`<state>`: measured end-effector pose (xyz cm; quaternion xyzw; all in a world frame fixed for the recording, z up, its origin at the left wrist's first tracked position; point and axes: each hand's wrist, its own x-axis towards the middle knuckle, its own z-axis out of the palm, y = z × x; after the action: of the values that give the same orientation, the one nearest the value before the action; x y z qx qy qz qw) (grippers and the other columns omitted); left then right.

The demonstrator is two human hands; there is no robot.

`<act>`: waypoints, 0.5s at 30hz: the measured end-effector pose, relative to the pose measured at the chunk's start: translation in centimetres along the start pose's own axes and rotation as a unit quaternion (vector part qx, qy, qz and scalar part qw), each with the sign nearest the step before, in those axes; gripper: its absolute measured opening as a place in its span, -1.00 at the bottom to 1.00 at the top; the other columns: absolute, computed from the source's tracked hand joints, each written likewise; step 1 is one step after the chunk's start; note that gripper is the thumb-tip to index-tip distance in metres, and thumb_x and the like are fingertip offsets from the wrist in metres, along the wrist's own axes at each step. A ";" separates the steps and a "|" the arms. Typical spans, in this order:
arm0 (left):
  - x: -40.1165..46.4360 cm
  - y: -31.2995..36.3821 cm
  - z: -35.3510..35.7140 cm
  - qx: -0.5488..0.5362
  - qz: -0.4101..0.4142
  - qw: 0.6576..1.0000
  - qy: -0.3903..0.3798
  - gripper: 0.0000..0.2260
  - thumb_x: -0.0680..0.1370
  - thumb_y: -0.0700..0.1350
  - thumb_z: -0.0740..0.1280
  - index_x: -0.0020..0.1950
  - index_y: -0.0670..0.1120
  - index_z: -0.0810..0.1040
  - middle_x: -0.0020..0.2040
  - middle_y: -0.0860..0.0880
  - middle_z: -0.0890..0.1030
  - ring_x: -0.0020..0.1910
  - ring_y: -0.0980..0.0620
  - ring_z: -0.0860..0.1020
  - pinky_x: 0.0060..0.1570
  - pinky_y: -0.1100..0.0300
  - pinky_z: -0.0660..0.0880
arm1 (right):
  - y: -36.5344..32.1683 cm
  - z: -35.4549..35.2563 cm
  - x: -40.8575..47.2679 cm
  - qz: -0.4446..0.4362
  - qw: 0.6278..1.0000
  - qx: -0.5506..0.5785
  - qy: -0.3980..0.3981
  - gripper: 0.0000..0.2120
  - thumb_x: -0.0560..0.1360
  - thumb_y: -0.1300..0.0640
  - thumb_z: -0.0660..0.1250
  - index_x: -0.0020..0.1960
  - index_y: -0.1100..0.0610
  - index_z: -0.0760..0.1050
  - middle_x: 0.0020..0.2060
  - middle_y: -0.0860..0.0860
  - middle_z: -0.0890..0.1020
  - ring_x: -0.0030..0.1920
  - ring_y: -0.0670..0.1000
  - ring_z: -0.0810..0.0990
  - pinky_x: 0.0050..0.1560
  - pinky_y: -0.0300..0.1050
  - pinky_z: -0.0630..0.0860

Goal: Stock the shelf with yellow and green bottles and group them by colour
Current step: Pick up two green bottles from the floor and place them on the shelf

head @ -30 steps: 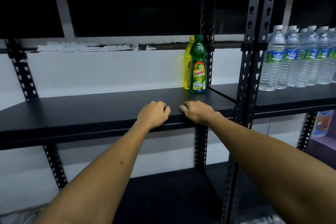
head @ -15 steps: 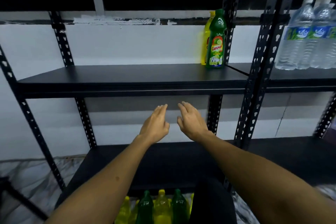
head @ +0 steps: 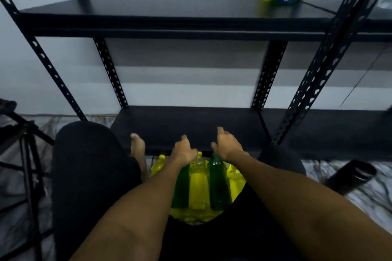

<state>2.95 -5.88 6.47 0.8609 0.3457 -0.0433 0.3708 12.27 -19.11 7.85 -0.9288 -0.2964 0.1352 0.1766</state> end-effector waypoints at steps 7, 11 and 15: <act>1.3 -3.0 3.4 0.041 -0.047 0.997 -0.045 -0.25 0.60 -0.06 0.28 0.60 -0.17 -0.15 0.43 -0.26 0.37 0.30 -0.25 0.45 0.04 0.03 0.45 | 1.9 6.3 -1.0 0.054 0.996 -0.009 -0.074 -0.51 0.57 0.08 0.26 0.40 0.22 0.19 0.30 0.29 0.43 0.31 0.32 0.42 0.20 0.11 0.41; 3.3 -3.5 4.5 0.048 -0.050 0.996 -0.054 -0.29 0.57 -0.09 0.30 0.58 -0.22 -0.03 0.35 -0.26 0.45 0.25 -0.26 0.48 0.03 0.00 0.46 | 3.2 9.1 -0.4 0.105 0.987 0.007 -0.118 -0.46 0.54 0.10 0.29 0.42 0.25 0.20 0.31 0.30 0.44 0.30 0.32 0.45 0.21 0.10 0.43; 5.2 -5.7 6.1 0.046 -0.071 0.992 -0.088 -0.35 0.54 -0.13 0.32 0.54 -0.25 0.09 0.17 -0.24 0.54 0.07 -0.22 0.55 -0.14 0.05 0.45 | 3.9 10.7 1.1 0.139 0.980 0.025 -0.138 -0.47 0.53 0.08 0.30 0.40 0.25 0.22 0.25 0.30 0.49 0.22 0.32 0.51 0.16 0.12 0.50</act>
<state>4.43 -4.24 -3.11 0.8431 0.3694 -0.1613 0.3560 11.25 -18.76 -3.55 -0.9286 -0.1824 0.2930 0.1362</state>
